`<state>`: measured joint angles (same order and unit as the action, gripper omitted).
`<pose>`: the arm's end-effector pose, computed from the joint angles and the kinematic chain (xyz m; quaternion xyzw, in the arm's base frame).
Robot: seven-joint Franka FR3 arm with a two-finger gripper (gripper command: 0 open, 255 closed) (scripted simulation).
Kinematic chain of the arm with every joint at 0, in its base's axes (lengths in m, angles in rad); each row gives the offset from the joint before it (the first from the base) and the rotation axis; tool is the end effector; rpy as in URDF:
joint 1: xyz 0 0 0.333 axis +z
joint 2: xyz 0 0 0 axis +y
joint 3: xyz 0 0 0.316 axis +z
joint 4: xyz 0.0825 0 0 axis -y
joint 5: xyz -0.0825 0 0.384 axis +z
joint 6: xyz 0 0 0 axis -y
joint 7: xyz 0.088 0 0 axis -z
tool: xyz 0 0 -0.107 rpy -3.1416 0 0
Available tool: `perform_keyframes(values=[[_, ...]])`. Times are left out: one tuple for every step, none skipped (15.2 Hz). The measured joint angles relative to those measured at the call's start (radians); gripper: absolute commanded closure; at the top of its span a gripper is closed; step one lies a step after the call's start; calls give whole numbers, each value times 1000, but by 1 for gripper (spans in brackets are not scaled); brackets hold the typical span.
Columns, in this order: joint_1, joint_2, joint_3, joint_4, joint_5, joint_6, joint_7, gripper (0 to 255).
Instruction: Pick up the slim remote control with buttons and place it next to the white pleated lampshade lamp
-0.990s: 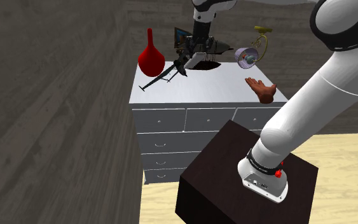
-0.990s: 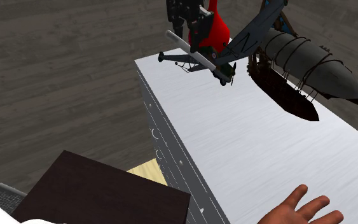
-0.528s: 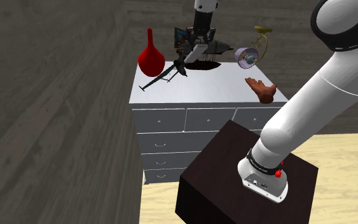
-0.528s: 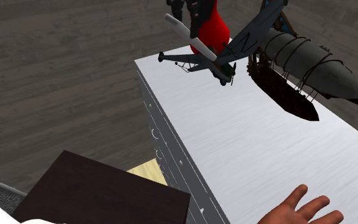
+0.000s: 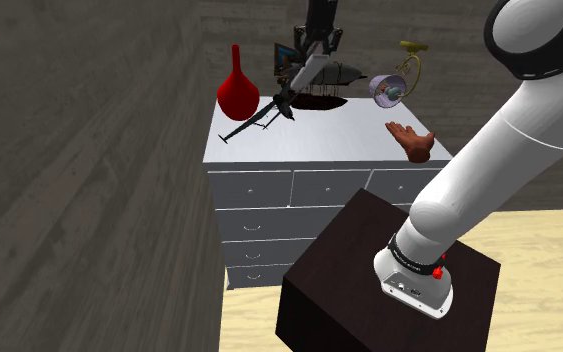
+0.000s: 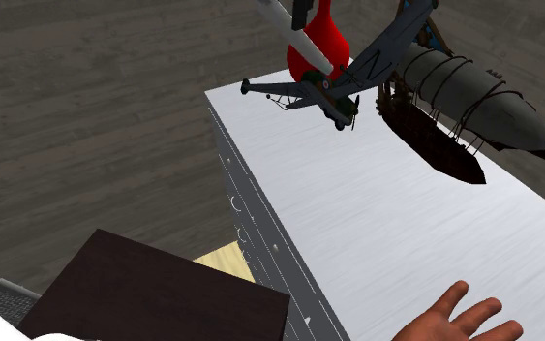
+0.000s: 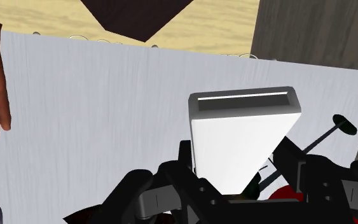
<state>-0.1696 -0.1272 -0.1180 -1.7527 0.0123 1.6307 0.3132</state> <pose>0.4965 -0.1494 0.6113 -0.9552 0.2958 -0.0020 0.0136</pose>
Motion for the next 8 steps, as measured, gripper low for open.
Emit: perform_keyframes(values=[[0, 2, 0, 17, 0, -14, 0, 255], [0, 5, 0, 33, 1, -27, 1, 255], [0, 11, 0, 55, 1, -44, 1, 255], [0, 14, 0, 71, 2, -57, 1, 255], [0, 18, 0, 88, 2, -70, 1, 255], [0, 21, -1, 105, 2, -83, -1, 255], [-1, 25, -2, 121, 3, -96, -2, 255], [-1, 29, -2, 140, 3, -112, -2, 255]])
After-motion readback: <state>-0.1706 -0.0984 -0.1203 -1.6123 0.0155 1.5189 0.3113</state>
